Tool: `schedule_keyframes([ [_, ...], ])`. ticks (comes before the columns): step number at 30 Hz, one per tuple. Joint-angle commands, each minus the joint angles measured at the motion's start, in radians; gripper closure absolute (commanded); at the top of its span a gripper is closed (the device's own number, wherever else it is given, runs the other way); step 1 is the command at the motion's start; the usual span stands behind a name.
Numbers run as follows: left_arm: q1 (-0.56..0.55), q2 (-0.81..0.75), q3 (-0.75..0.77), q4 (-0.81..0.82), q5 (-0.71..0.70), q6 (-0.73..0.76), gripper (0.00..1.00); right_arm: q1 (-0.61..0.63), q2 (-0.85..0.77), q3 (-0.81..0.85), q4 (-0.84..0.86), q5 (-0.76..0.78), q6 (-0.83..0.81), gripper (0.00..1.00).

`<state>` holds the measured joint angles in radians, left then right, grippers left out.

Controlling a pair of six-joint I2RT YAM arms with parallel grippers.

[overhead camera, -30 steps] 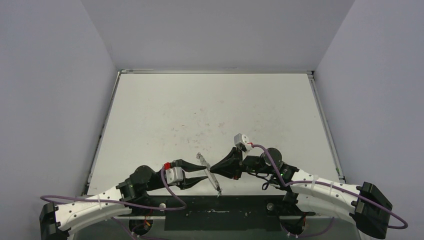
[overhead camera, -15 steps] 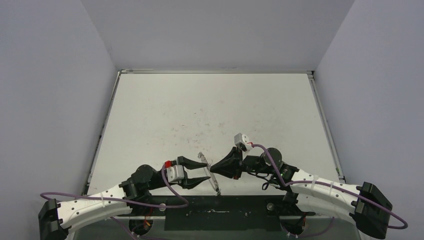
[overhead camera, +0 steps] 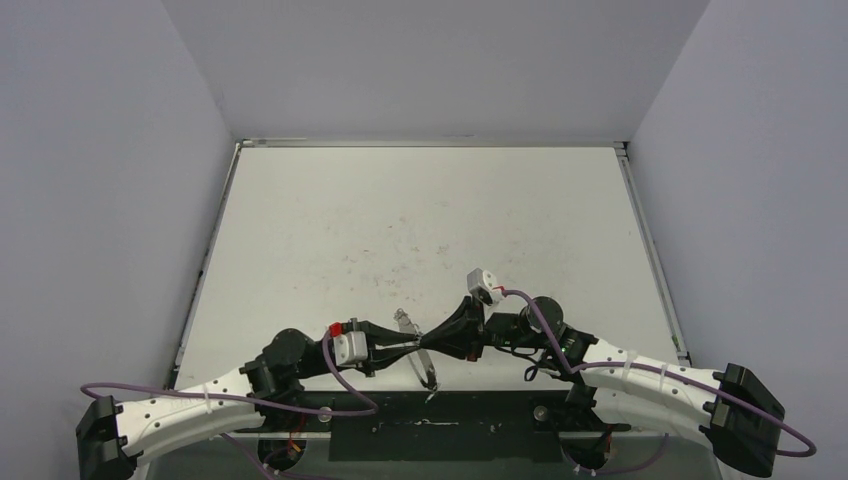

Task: Put the keys on the keyring

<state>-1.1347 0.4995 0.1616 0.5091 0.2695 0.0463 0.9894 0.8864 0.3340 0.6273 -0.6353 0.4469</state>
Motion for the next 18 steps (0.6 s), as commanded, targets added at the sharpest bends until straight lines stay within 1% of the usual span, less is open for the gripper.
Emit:
schedule_keyframes([
  [1,-0.004,-0.023,0.043,0.015,0.056,0.001,0.86,0.002,-0.022,0.008,0.072,0.024,-0.010,1.00],
  [5,-0.004,-0.032,0.047,-0.004,0.059,0.008,0.99,0.002,-0.021,0.008,0.075,0.027,-0.011,1.00],
  [6,-0.004,-0.034,0.048,-0.009,0.060,0.012,1.00,0.001,-0.022,0.008,0.075,0.028,-0.012,1.00],
  [14,-0.004,-0.038,0.088,-0.090,0.047,0.033,1.00,0.001,-0.024,0.006,0.056,0.041,-0.025,1.00],
  [15,-0.004,-0.038,0.094,-0.107,0.041,0.036,1.00,0.002,-0.024,0.007,0.049,0.046,-0.028,0.99],
  [16,-0.004,-0.038,0.103,-0.130,0.035,0.041,1.00,0.002,-0.025,0.010,0.040,0.049,-0.029,0.96],
  [18,-0.004,-0.039,0.122,-0.187,0.024,0.056,1.00,0.002,-0.027,0.019,0.014,0.049,-0.042,0.87],
])
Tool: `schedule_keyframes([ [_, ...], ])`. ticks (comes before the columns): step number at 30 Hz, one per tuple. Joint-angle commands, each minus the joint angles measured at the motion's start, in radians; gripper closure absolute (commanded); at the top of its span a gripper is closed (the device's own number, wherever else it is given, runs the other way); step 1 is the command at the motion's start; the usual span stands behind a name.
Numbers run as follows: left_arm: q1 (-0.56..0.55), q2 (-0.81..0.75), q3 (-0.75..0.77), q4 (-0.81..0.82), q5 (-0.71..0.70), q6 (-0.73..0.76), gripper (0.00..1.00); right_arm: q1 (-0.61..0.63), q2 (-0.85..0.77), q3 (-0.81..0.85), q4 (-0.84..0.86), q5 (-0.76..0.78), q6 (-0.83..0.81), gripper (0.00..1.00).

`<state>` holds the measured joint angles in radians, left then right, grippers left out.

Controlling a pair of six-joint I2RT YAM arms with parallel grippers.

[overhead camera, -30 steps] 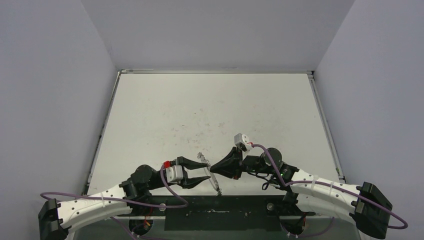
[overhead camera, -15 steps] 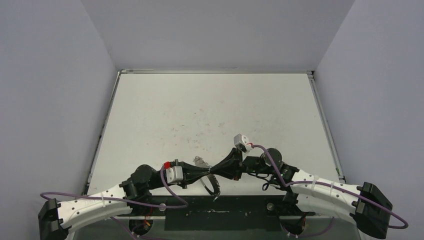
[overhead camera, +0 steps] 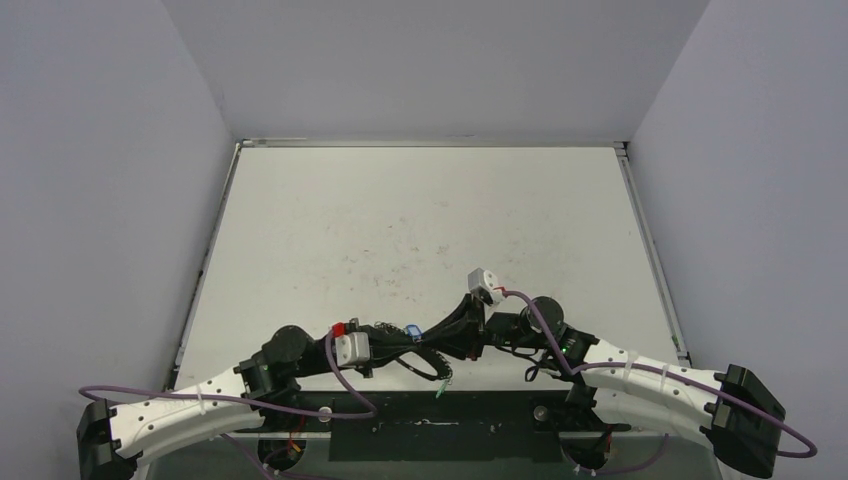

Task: Put the keys on the keyring

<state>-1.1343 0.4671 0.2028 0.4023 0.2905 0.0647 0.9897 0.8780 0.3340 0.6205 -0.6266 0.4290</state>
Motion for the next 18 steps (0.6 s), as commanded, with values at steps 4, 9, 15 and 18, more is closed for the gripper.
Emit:
schedule_keyframes([
  [4,-0.004,-0.006,0.128,-0.215,-0.011,0.075,1.00,0.002,-0.032,0.042,-0.048,0.036,-0.070,0.61],
  [9,-0.004,0.004,0.183,-0.366,-0.001,0.131,1.00,0.001,-0.051,0.070,-0.136,0.026,-0.155,0.48],
  [15,-0.004,0.001,0.231,-0.522,0.001,0.183,1.00,0.001,-0.043,0.121,-0.229,-0.002,-0.281,0.46],
  [18,-0.004,0.002,0.244,-0.566,0.009,0.203,1.00,0.000,-0.027,0.138,-0.269,-0.023,-0.367,0.47],
])
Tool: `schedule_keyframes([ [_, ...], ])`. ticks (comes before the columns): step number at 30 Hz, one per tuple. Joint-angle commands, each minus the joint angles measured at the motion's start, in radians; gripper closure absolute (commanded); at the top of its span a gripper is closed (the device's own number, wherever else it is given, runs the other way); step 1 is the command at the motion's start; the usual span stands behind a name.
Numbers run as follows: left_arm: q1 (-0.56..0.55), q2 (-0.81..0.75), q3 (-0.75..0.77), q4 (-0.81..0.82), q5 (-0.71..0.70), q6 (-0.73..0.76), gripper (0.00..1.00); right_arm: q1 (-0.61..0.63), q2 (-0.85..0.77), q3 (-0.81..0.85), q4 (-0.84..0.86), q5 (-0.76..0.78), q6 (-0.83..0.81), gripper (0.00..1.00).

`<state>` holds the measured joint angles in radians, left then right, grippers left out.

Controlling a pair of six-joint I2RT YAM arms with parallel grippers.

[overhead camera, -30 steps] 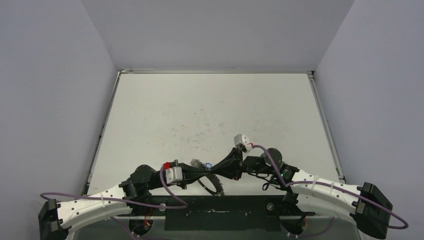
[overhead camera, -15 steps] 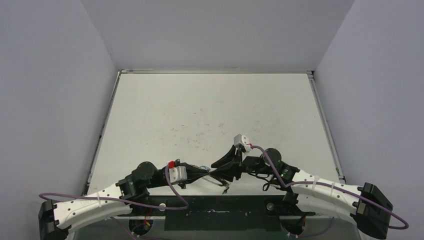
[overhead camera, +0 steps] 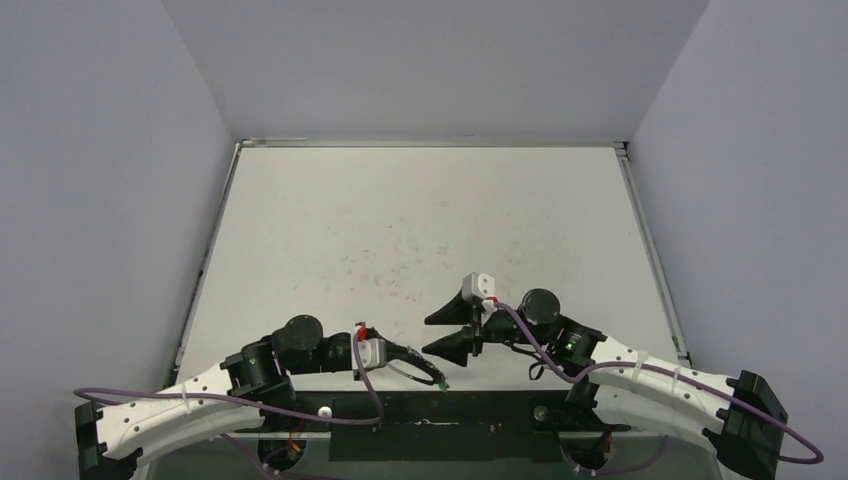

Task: Put the keys on the keyring

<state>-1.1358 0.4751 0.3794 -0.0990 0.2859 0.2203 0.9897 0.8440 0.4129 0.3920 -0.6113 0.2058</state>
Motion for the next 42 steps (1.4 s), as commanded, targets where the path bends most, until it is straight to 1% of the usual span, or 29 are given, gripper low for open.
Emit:
schedule_keyframes([
  [1,-0.003,-0.006,0.070,-0.077,0.019,0.056,1.00,0.000,0.013,0.064,-0.055,-0.044,-0.172,0.48],
  [5,-0.002,0.001,0.085,-0.118,0.054,0.086,1.00,0.002,0.049,0.093,-0.103,-0.105,-0.316,0.54],
  [9,-0.002,0.011,0.091,-0.130,0.099,0.111,1.00,0.001,0.099,0.114,-0.124,-0.185,-0.436,0.62],
  [13,-0.002,0.022,0.097,-0.130,0.130,0.123,1.00,0.005,0.165,0.159,-0.172,-0.249,-0.516,0.65],
  [21,-0.003,0.037,0.101,-0.123,0.148,0.128,1.00,0.025,0.271,0.215,-0.200,-0.316,-0.579,0.62],
  [28,-0.002,0.036,0.102,-0.113,0.148,0.128,1.00,0.054,0.311,0.259,-0.305,-0.355,-0.661,0.62],
  [32,-0.002,0.038,0.101,-0.110,0.150,0.126,1.00,0.066,0.313,0.265,-0.311,-0.347,-0.672,0.64],
  [40,-0.002,0.039,0.098,-0.100,0.149,0.121,1.00,0.083,0.318,0.271,-0.312,-0.358,-0.681,0.72],
  [42,-0.002,0.039,0.098,-0.097,0.151,0.119,1.00,0.086,0.322,0.272,-0.312,-0.356,-0.683,0.72],
])
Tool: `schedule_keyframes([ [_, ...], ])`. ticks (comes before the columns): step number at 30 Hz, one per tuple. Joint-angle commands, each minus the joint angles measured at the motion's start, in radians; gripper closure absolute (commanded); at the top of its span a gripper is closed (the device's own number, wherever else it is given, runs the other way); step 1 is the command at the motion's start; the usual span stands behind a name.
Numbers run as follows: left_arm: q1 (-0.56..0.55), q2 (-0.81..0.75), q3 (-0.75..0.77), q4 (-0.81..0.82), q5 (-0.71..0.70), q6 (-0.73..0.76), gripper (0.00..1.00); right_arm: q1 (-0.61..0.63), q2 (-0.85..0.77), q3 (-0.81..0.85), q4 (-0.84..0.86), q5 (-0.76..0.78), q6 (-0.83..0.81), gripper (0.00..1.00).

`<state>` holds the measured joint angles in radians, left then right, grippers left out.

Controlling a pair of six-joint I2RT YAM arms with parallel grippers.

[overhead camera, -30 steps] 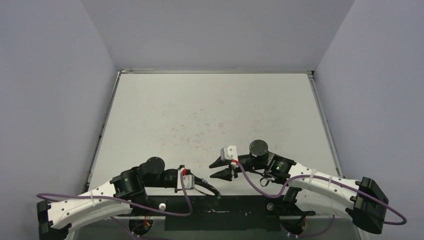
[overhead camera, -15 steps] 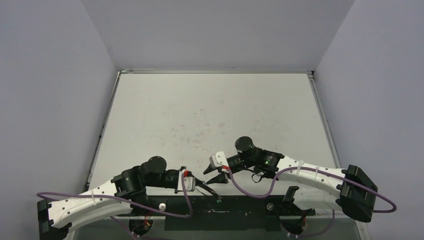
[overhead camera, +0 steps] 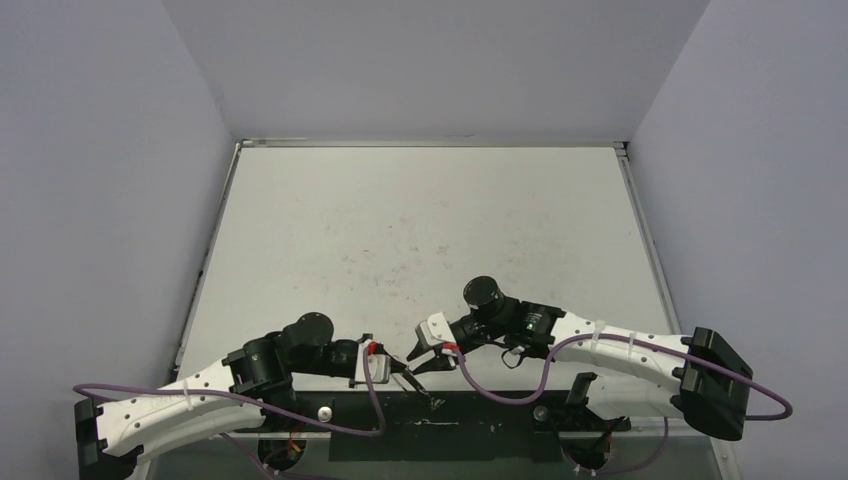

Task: Put the keys on the keyring

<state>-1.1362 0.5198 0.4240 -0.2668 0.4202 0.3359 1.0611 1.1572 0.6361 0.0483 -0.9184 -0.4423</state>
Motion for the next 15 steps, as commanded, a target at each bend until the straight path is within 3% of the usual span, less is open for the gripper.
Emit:
schedule_keyframes([
  [1,-0.002,-0.005,0.054,0.073,0.017,0.003,1.00,0.017,0.010,0.050,0.032,-0.046,-0.035,0.74],
  [10,-0.002,-0.004,0.055,0.081,0.028,-0.003,1.00,0.030,0.016,0.059,0.043,-0.007,-0.033,0.74],
  [15,-0.002,-0.007,0.051,0.081,0.021,-0.003,1.00,0.032,0.018,0.062,0.038,-0.008,-0.030,0.92],
])
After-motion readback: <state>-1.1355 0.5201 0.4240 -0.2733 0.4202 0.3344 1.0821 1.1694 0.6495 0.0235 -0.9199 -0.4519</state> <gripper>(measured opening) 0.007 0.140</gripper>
